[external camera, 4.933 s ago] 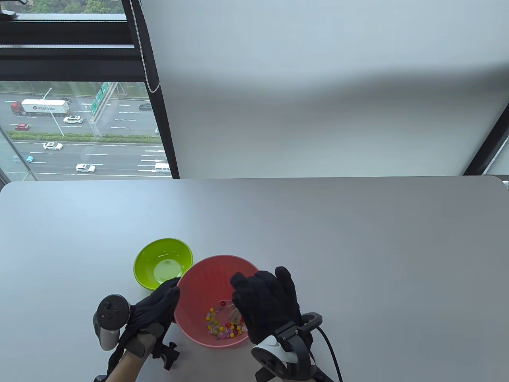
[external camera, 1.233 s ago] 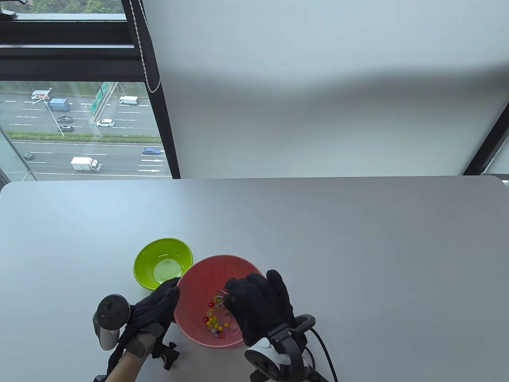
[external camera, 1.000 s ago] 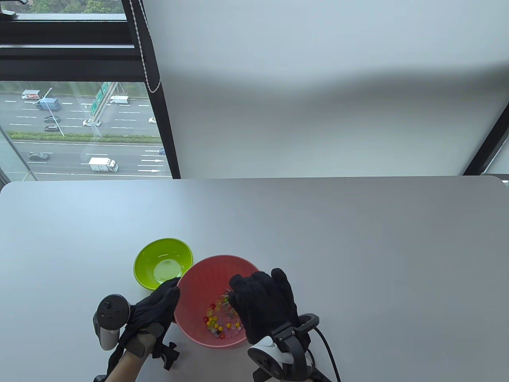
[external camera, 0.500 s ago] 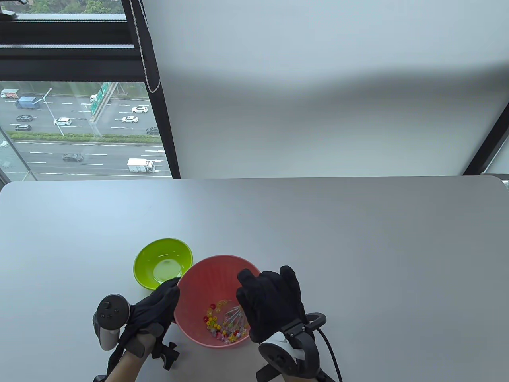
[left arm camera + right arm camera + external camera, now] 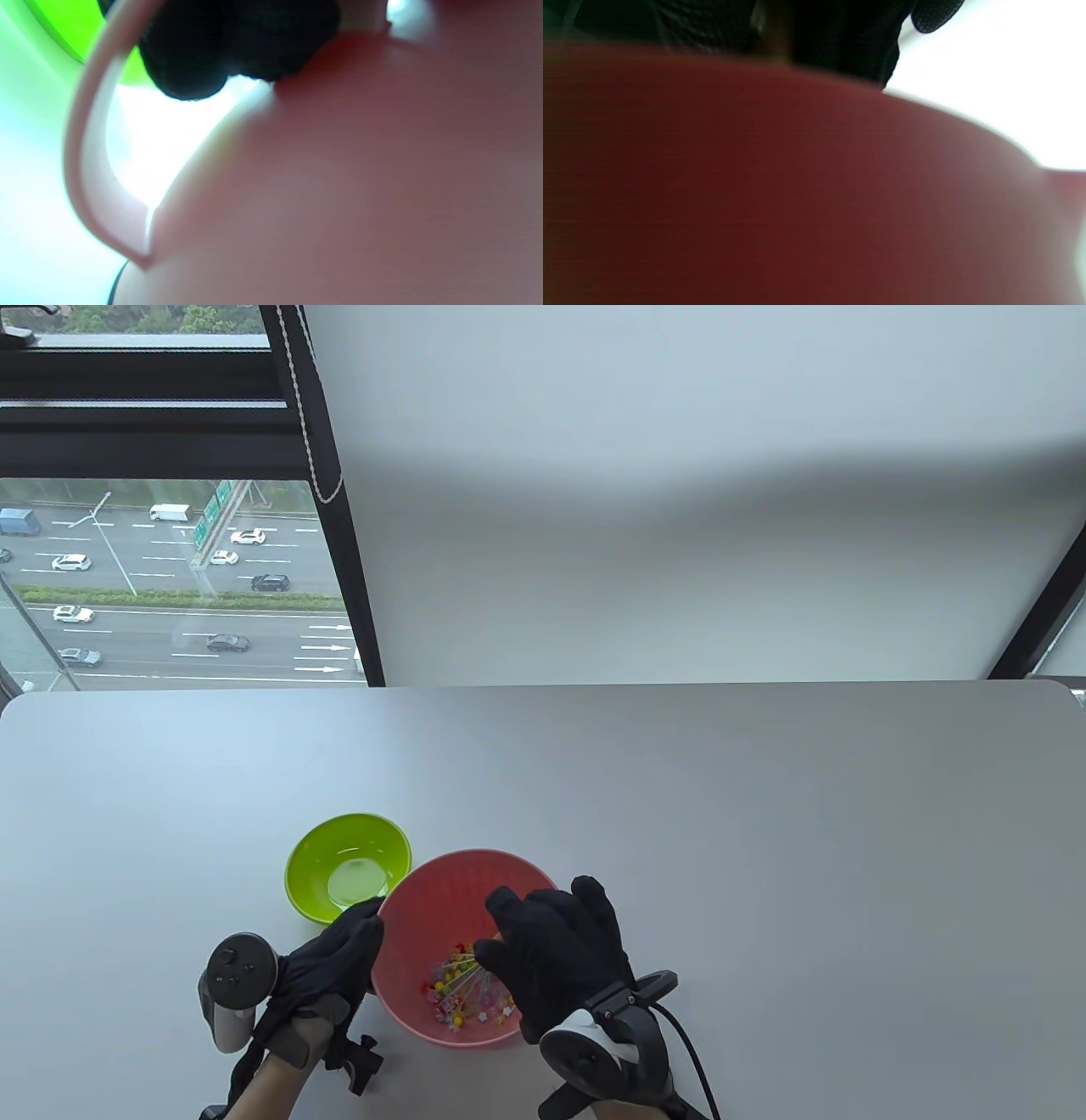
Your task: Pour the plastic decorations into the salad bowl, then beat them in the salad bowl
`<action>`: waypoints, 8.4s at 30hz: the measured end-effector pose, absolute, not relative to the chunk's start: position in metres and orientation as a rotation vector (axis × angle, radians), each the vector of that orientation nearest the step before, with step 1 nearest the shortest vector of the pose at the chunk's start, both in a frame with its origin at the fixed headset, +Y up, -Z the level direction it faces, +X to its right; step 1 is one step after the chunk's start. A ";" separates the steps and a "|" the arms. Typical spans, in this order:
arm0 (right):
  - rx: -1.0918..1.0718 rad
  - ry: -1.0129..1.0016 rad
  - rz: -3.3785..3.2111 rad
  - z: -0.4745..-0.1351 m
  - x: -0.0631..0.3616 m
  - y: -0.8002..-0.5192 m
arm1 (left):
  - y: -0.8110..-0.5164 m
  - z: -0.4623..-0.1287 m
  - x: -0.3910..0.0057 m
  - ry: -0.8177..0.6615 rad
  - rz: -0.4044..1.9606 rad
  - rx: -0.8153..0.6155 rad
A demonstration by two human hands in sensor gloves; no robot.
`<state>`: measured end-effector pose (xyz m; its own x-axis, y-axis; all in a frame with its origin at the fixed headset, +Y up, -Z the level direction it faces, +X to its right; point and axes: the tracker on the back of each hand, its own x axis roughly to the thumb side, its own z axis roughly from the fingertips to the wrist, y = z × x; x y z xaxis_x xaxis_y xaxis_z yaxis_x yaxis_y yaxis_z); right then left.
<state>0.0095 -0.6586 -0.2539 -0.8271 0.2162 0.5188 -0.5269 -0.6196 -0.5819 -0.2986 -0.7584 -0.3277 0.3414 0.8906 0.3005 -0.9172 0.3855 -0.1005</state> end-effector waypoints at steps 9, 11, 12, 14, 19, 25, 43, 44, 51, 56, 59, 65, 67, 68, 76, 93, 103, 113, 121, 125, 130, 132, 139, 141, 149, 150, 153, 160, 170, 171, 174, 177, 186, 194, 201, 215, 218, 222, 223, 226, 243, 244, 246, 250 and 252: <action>0.560 -1.181 2.498 -0.252 0.005 -0.662 | -0.758 -0.328 -0.299 -0.329 1.177 0.093; 0.563 -1.200 2.513 -0.251 0.006 -0.661 | -0.758 -0.328 -0.299 -0.330 1.177 0.093; 0.563 -1.207 2.516 -0.251 0.006 -0.661 | -0.758 -0.328 -0.299 -0.329 1.177 0.093; 0.566 -1.229 2.533 -0.251 0.007 -0.660 | -0.758 -0.328 -0.299 -0.330 1.177 0.093; 0.567 -1.265 2.547 -0.249 0.009 -0.657 | -0.758 -0.327 -0.299 -0.330 1.177 0.094; 0.537 -1.259 2.528 -0.249 0.015 -0.653 | -0.759 -0.327 -0.299 -0.330 1.176 0.094; 0.488 -0.988 2.394 -0.255 0.013 -0.656 | -0.759 -0.327 -0.299 -0.330 1.175 0.093; 0.490 -0.990 2.399 -0.254 0.012 -0.657 | -0.759 -0.327 -0.299 -0.329 1.175 0.093; 0.515 -1.100 2.474 -0.253 0.009 -0.659 | -0.759 -0.327 -0.299 -0.330 1.175 0.094; 0.523 -1.161 2.524 -0.252 0.010 -0.656 | -0.759 -0.327 -0.299 -0.330 1.175 0.094; 0.521 -1.187 2.539 -0.251 0.011 -0.655 | -0.759 -0.327 -0.299 -0.330 1.175 0.094; 0.515 -1.227 2.554 -0.250 0.014 -0.654 | -0.759 -0.327 -0.299 -0.330 1.176 0.094; 0.509 -1.230 2.547 -0.250 0.016 -0.653 | -0.759 -0.327 -0.299 -0.330 1.176 0.094; 0.506 -1.229 2.544 -0.250 0.017 -0.652 | -0.759 -0.327 -0.299 -0.330 1.176 0.094; 0.493 -1.163 2.485 -0.250 0.021 -0.650 | -0.759 -0.327 -0.299 -0.330 1.176 0.094; 0.528 -1.146 2.514 -0.251 0.011 -0.655 | -0.759 -0.327 -0.299 -0.330 1.175 0.095; 0.511 -1.175 2.538 -0.252 0.015 -0.654 | -0.759 -0.327 -0.299 -0.329 1.175 0.095; 0.487 -1.203 2.549 -0.253 0.020 -0.653 | -0.759 -0.327 -0.299 -0.330 1.174 0.096; 0.479 -1.159 2.494 -0.252 0.023 -0.652 | -0.759 -0.327 -0.299 -0.330 1.174 0.096; 0.486 -1.049 2.441 -0.256 0.020 -0.657 | -0.759 -0.327 -0.299 -0.330 1.174 0.096; 0.546 -0.915 2.475 -0.260 0.008 -0.665 | -0.759 -0.327 -0.299 -0.330 1.174 0.096; 0.549 -0.917 2.523 -0.260 0.005 -0.665 | -0.759 -0.327 -0.299 -0.330 1.173 0.097; 0.567 -1.032 2.568 -0.256 0.000 -0.666 | -0.759 -0.327 -0.299 -0.330 1.174 0.096; 0.575 -1.062 2.586 -0.255 -0.001 -0.665 | -0.759 -0.327 -0.299 -0.330 1.174 0.096; 0.549 -1.111 2.595 -0.255 0.007 -0.661 | -0.759 -0.327 -0.299 -0.331 1.174 0.096; 0.545 -1.113 2.594 -0.255 0.008 -0.661 | -0.759 -0.327 -0.299 -0.331 1.174 0.096; 0.522 -1.115 2.574 -0.255 0.012 -0.659 | -0.759 -0.327 -0.299 -0.331 1.174 0.096; 0.495 -1.113 2.522 -0.254 0.020 -0.655 | -0.759 -0.327 -0.299 -0.331 1.174 0.096; 0.536 -1.073 2.465 -0.251 0.011 -0.657 | -0.759 -0.327 -0.299 -0.331 1.174 0.096; 0.542 -1.063 2.459 -0.251 0.010 -0.658 | -0.759 -0.327 -0.299 -0.331 1.174 0.096; 0.558 -0.972 2.428 -0.253 0.003 -0.665 | -0.759 -0.327 -0.299 -0.331 1.174 0.096; 0.572 -0.979 2.469 -0.254 -0.001 -0.668 | -0.759 -0.327 -0.299 -0.331 1.174 0.096; 0.553 -1.108 2.563 -0.254 0.005 -0.665 | -0.759 -0.327 -0.299 -0.331 1.174 0.096; 0.511 -1.184 2.551 -0.251 0.013 -0.658 | -0.759 -0.327 -0.299 -0.331 1.174 0.096; 0.497 -1.109 2.475 -0.252 0.016 -0.656 | -0.759 -0.327 -0.299 -0.331 1.174 0.096; 0.567 -1.064 2.544 -0.253 0.001 -0.664 | -0.759 -0.327 -0.299 -0.331 1.174 0.096; 0.568 -1.071 2.550 -0.253 0.002 -0.664 | -0.759 -0.327 -0.299 -0.330 1.174 0.096; 0.558 -1.101 2.566 -0.253 0.005 -0.661 | -0.759 -0.327 -0.299 -0.330 1.174 0.096; 0.554 -1.109 2.568 -0.253 0.006 -0.661 | -0.759 -0.327 -0.299 -0.330 1.175 0.096; 0.545 -1.126 2.569 -0.253 0.008 -0.659 | -0.759 -0.327 -0.299 -0.330 1.174 0.096; 0.503 -1.145 2.492 -0.250 0.019 -0.651 | -0.759 -0.327 -0.299 -0.330 1.174 0.097; 0.506 -1.134 2.486 -0.250 0.019 -0.650 | -0.759 -0.327 -0.299 -0.331 1.174 0.096; 0.508 -1.093 2.451 -0.250 0.018 -0.651 | -0.759 -0.327 -0.299 -0.330 1.173 0.097; 0.487 -0.813 2.287 -0.259 0.017 -0.658 | -0.759 -0.327 -0.299 -0.331 1.175 0.095; 0.430 -0.834 2.274 -0.260 0.020 -0.659 | -0.759 -0.327 -0.299 -0.330 1.175 0.096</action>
<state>0.0199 -0.6592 -0.2598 -0.7222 0.4775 0.5004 -0.6878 -0.5722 -0.4466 -0.2992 -0.7593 -0.3273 0.3440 0.8886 0.3035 -0.9165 0.3880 -0.0975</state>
